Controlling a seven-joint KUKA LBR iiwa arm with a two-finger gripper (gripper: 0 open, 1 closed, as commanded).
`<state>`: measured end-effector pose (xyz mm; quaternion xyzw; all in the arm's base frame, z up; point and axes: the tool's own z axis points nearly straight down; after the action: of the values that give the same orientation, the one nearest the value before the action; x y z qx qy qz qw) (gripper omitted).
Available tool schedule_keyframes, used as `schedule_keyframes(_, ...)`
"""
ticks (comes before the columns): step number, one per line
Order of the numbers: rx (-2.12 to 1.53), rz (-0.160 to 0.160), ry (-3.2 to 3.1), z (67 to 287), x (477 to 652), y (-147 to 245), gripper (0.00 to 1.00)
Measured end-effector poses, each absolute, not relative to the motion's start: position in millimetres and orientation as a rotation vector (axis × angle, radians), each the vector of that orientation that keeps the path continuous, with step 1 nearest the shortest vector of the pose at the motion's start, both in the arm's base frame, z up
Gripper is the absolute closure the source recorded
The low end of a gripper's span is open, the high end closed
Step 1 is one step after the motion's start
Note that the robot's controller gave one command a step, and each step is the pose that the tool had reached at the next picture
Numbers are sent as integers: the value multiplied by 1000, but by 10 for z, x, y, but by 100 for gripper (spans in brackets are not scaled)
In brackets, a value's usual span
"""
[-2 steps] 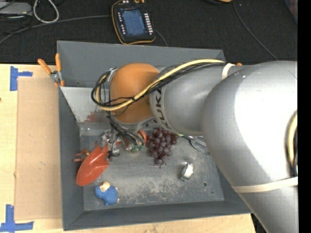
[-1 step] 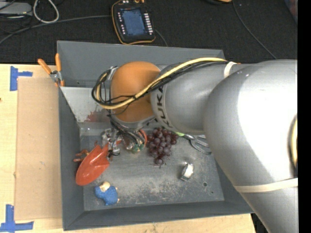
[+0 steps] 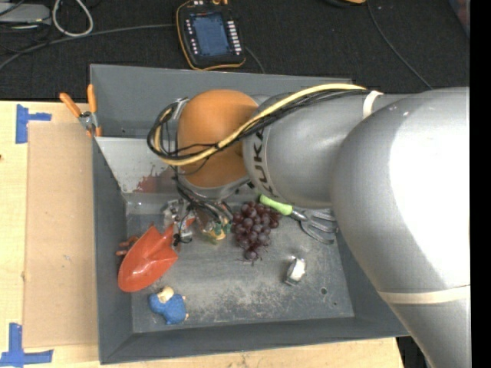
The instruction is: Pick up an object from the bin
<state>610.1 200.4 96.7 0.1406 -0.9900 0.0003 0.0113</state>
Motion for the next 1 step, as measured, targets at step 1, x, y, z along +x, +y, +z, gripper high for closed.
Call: schedule_keyframes(1, 439, 0, -3095, 1352, 6119, 2013, 100)
